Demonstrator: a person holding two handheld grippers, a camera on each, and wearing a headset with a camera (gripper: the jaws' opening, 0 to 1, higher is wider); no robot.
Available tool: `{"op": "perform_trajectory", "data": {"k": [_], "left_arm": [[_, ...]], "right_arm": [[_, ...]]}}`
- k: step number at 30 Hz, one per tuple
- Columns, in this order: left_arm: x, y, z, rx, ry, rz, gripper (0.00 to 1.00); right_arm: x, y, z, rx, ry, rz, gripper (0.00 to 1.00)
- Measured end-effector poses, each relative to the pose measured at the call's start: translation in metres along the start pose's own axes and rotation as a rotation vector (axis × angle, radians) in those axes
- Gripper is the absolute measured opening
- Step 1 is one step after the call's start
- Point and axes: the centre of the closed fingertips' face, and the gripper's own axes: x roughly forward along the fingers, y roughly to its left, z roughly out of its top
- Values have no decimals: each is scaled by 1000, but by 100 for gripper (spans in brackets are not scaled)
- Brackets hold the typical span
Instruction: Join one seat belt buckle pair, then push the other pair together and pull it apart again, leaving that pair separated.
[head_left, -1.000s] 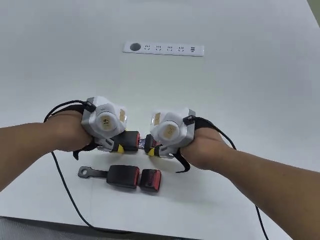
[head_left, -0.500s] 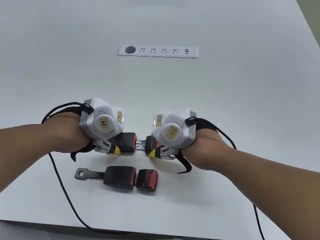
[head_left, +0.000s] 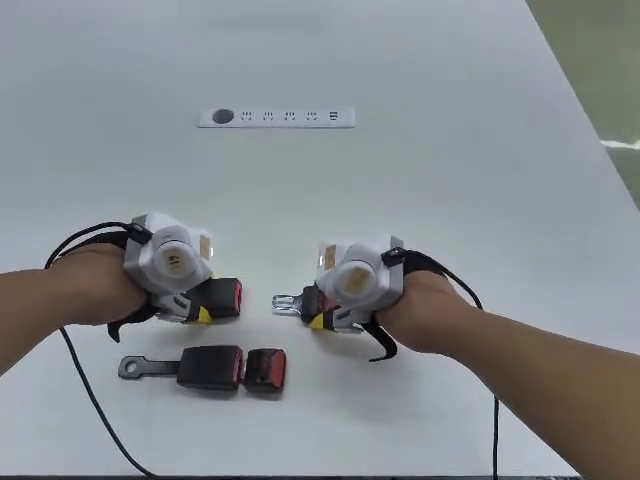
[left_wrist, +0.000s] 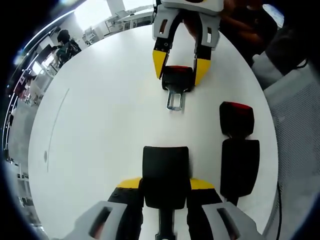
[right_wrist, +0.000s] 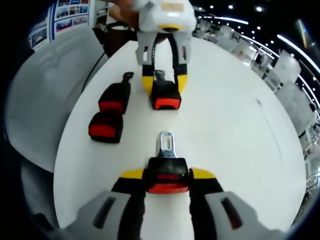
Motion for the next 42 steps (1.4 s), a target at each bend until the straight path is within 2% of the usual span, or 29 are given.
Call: {"op": "perform_trajectory", "data": {"k": [9, 14, 22, 26, 30, 34, 37, 40, 42], "left_arm": [[0, -1, 0, 10, -11, -1, 33], [-1, -1, 0, 1, -14, 8, 33], [-1, -3, 1, 1, 7, 26, 33], [-2, -2, 1, -14, 8, 39, 33], [-4, -3, 1, 10, -20, 58, 34], [-11, -4, 2, -21, -65, 85, 35], [-20, -6, 2, -45, -107, 116, 36], [-33, -11, -3, -59, -131, 142, 40], [-44, -15, -7, -81, -154, 162, 43]], "right_arm": [[-33, 0, -49, 44, 76, -52, 33], [-44, 3, -69, 55, 111, -72, 33], [-47, 1, -79, 32, 160, -102, 34], [-51, -5, -80, 46, 163, -140, 40], [-59, -5, -81, 119, 127, -165, 42], [-71, 2, -77, 208, 55, -189, 43], [-81, 6, -74, 259, 2, -217, 44], [-91, 15, -72, 325, -44, -239, 47], [-97, 23, -71, 341, -65, -249, 49]]}}
